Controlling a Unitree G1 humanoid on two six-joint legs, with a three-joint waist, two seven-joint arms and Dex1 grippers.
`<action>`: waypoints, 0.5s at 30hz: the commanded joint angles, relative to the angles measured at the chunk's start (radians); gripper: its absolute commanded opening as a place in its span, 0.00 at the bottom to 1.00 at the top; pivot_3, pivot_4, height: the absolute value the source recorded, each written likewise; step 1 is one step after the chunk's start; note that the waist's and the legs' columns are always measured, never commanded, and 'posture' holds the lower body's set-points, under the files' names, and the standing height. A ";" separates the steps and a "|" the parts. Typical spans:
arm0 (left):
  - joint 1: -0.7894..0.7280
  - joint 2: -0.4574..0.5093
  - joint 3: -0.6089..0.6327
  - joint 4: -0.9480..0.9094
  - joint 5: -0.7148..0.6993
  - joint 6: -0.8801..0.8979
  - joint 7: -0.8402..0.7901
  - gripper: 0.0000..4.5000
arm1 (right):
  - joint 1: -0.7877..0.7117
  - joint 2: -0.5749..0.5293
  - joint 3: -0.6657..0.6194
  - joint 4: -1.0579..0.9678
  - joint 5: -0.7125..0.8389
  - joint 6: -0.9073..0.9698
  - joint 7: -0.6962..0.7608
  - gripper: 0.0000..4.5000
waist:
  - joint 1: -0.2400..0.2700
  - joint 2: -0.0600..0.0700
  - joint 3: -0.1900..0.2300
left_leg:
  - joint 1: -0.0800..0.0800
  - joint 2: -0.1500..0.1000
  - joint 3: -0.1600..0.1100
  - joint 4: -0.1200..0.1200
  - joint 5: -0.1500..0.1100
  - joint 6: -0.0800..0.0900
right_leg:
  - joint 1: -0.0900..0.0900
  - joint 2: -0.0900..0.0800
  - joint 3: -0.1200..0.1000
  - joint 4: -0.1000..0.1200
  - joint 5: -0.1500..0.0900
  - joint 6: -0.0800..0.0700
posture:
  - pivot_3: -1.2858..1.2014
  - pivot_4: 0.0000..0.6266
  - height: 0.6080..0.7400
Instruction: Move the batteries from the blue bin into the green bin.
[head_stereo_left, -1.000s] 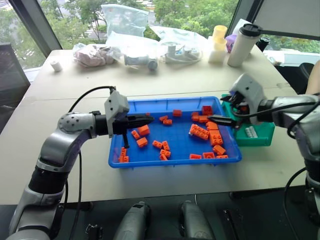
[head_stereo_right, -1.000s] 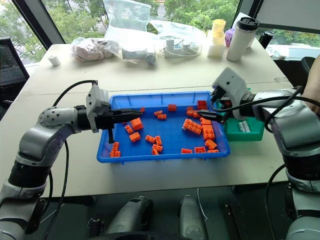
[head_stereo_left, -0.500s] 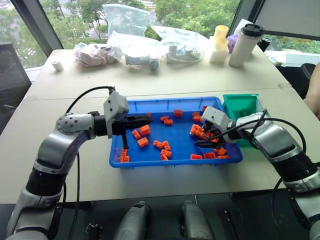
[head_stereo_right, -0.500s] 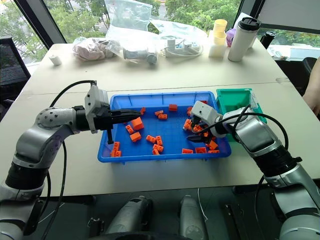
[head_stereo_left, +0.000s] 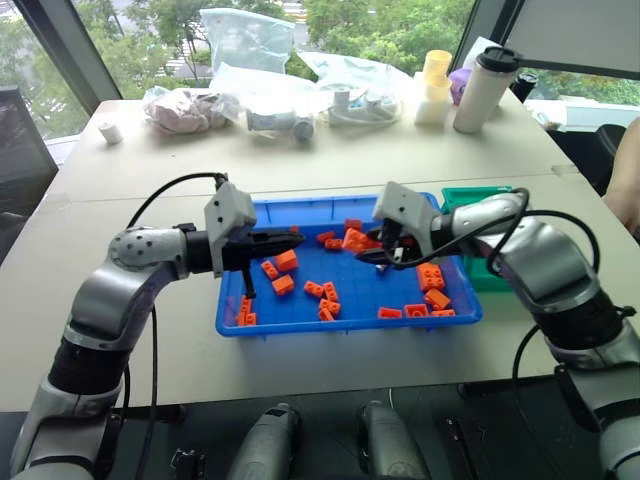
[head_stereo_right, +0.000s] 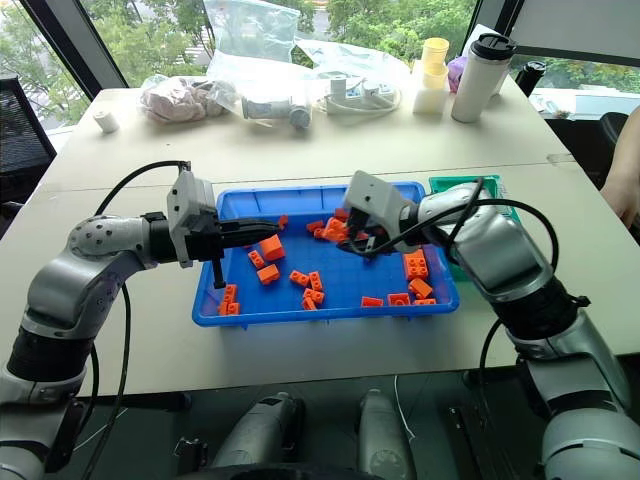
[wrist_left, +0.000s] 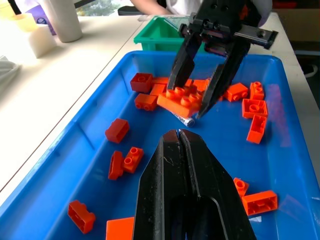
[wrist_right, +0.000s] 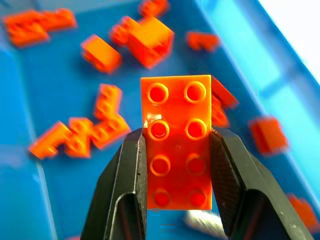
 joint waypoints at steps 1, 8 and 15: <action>-0.026 0.004 0.027 -0.007 -0.015 -0.010 -0.004 0.00 | -0.042 0.095 0.083 0.055 -0.033 -0.041 -0.022 0.25 | 0.000 0.000 0.000 | 0.000 0.000 0.000 0.000 0.000 0.000 | 0.000 0.000 0.000 0.000 0.000 0.000 | 0.52 0.24 1.00; -0.022 0.005 0.030 -0.014 -0.015 -0.011 -0.001 0.00 | -0.068 0.130 0.119 0.126 -0.074 -0.092 -0.009 0.92 | 0.003 0.000 0.000 | 0.000 -0.001 0.000 0.000 0.003 -0.005 | 0.000 0.000 0.000 0.000 0.000 0.000 | 0.52 0.24 1.00; -0.014 0.001 0.027 -0.018 -0.014 -0.014 0.003 0.00 | -0.024 -0.084 0.007 0.162 -0.105 -0.148 0.020 0.99 | 0.005 0.000 0.000 | 0.000 -0.001 0.000 0.000 0.001 -0.002 | 0.000 0.000 0.000 0.000 0.000 0.000 | 0.52 0.24 1.00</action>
